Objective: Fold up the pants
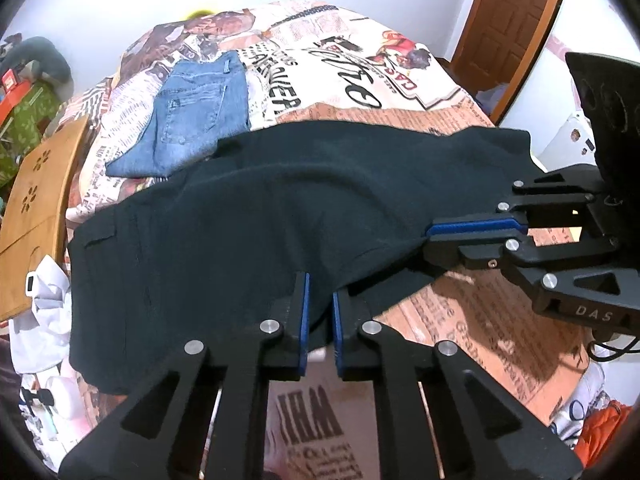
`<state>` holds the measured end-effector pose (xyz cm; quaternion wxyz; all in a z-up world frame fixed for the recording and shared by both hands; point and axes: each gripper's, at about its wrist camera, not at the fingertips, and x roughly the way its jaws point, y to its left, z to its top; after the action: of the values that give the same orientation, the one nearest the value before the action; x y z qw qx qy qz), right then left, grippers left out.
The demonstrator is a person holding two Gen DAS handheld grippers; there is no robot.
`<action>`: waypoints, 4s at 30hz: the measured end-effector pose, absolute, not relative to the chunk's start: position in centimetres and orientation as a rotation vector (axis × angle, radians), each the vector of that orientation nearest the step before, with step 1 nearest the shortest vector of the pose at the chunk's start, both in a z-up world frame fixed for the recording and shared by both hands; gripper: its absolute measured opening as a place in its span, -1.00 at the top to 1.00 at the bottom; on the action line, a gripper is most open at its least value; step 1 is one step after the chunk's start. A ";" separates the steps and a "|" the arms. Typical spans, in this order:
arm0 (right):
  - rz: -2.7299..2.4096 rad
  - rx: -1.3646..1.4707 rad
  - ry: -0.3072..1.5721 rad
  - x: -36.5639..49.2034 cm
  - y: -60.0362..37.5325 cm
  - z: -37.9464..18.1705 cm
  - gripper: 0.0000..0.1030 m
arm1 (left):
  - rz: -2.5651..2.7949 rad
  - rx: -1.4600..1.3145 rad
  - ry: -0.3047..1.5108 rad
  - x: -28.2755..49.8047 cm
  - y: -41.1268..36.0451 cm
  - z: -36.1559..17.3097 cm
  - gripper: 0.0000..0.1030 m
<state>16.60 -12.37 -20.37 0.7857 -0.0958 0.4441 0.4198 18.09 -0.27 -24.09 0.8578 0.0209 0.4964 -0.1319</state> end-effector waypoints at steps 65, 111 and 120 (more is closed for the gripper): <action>0.010 0.524 0.992 17.9 -43.3 -26.4 0.16 | 0.188 -0.097 1.255 20.0 15.4 -32.4 -0.69; 0.167 0.322 1.025 31.3 -42.9 -23.5 0.33 | 0.088 0.193 1.152 30.3 3.2 -29.6 -0.70; 0.204 0.178 0.879 30.2 -41.0 -22.5 0.74 | 0.098 0.186 1.145 30.2 3.3 -29.5 -0.70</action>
<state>30.23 -41.02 -22.45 0.8961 0.0861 0.4240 0.0985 30.22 3.28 -29.52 0.8353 0.0880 0.5408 0.0462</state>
